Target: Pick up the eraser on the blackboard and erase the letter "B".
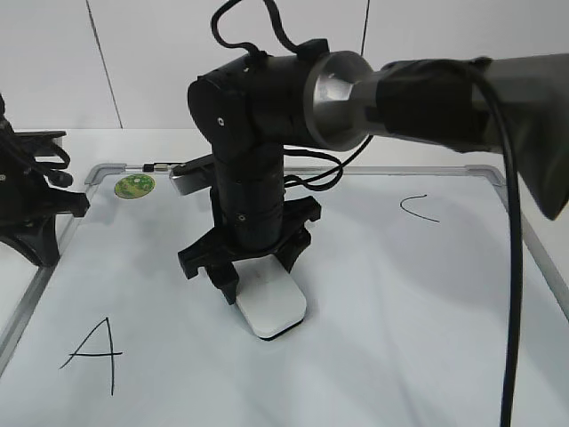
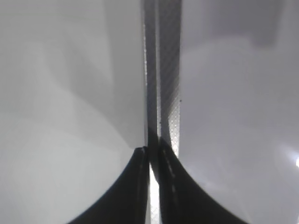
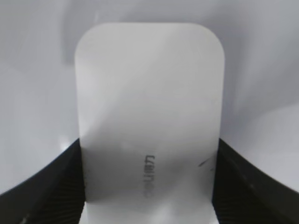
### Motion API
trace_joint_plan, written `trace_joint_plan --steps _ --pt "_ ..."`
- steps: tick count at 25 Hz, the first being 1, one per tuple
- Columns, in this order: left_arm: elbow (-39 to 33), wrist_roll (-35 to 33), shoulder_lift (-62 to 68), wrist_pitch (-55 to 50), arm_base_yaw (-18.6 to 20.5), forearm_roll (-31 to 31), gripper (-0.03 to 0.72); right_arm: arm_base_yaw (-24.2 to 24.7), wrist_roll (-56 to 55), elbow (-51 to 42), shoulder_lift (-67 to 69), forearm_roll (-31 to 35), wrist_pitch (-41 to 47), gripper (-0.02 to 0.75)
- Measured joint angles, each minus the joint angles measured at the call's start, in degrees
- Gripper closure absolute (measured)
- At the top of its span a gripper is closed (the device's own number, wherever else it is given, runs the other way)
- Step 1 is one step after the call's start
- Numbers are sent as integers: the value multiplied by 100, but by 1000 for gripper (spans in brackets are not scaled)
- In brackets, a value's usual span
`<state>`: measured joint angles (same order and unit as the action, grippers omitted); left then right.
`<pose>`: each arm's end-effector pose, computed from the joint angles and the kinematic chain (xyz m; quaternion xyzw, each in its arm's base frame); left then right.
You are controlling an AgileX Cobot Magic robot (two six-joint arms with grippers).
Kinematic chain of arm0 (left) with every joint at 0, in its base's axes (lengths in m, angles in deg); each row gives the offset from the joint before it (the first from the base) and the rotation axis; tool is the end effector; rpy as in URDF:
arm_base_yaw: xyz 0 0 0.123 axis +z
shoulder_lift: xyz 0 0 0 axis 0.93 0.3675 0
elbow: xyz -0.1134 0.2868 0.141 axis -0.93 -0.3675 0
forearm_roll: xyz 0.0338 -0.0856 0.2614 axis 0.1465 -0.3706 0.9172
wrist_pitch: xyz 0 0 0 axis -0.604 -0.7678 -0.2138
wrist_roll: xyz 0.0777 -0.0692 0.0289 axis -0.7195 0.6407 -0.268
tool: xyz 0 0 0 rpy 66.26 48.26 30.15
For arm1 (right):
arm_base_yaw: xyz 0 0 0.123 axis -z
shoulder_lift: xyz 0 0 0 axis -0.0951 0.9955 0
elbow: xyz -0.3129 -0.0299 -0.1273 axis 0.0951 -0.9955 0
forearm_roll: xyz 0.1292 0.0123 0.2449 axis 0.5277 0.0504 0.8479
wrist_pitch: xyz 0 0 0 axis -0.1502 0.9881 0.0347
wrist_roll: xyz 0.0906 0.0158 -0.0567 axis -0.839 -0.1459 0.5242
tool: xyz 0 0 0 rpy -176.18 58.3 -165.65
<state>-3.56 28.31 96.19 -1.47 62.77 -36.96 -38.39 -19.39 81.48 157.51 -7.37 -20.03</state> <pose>0.4154 -0.0484 0.1717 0.0110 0.9993 -0.0334 0.0096 0.3759 0.3522 0.1863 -0.2615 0.9645 -0.0162 0.0321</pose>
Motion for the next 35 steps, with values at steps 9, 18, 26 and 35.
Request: trace_joint_plan --steps 9,18,26,35 --pt "0 0 0 0 0 0 657 -336 46 3 0 -286 0 189" --pt "0 0 0 0 0 0 657 -1098 81 3 0 109 0 190" --pt "0 0 0 11 0 0 657 -1270 81 3 0 403 0 190" --pt "0 0 0 22 0 0 657 -1065 43 3 0 361 0 190"
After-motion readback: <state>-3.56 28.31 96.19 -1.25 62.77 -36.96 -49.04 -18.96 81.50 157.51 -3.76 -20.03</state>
